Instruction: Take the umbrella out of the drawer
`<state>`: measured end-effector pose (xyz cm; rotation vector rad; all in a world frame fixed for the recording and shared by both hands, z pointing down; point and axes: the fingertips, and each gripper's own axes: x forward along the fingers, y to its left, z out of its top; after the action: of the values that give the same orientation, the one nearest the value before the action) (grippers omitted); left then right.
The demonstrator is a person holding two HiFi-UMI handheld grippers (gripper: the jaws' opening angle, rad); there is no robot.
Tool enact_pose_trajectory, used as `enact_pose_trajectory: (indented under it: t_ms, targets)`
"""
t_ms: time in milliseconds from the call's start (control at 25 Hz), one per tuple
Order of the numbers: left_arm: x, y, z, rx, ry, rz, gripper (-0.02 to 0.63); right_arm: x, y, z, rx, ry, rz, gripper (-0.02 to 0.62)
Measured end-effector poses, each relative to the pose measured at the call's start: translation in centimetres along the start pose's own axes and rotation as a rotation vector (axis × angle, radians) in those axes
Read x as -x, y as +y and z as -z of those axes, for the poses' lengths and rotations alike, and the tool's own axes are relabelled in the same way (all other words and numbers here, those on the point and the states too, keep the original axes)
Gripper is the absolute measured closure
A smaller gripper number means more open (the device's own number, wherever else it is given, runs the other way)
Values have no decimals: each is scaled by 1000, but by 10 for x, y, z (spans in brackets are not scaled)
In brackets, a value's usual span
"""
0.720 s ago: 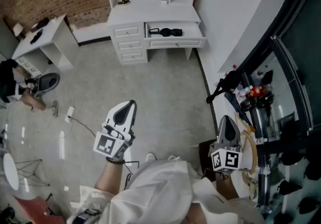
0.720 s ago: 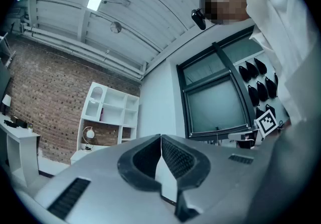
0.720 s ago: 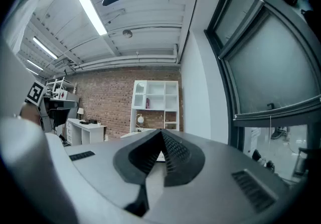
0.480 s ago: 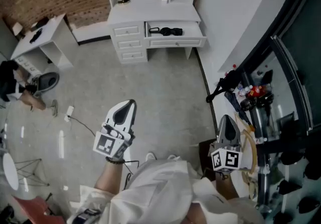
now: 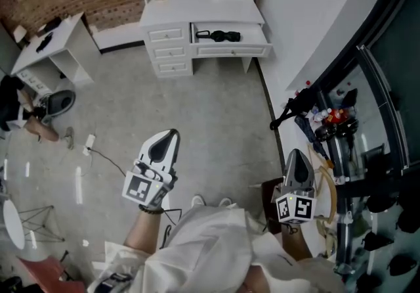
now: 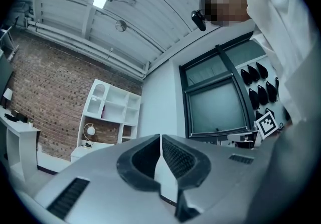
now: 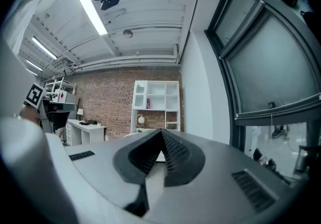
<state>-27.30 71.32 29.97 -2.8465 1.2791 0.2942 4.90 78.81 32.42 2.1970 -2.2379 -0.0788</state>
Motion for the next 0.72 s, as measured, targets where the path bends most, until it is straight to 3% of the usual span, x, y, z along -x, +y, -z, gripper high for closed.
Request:
enact_pose_trajectory:
  t_ms: [200,280,440,720]
  targets:
    - [3,9,2,6,3,37,566,-4,17,-3,21,16,15,578]
    - [5,14,5,17,10,56,457,-5,26,-4,28,11,18,578]
    - [8,27,10,51,9,57,300,-4,39,-3,21,5,34,578]
    - [12,52,9,93,-9,7,224,-9,54,-1,23,23,42,578]
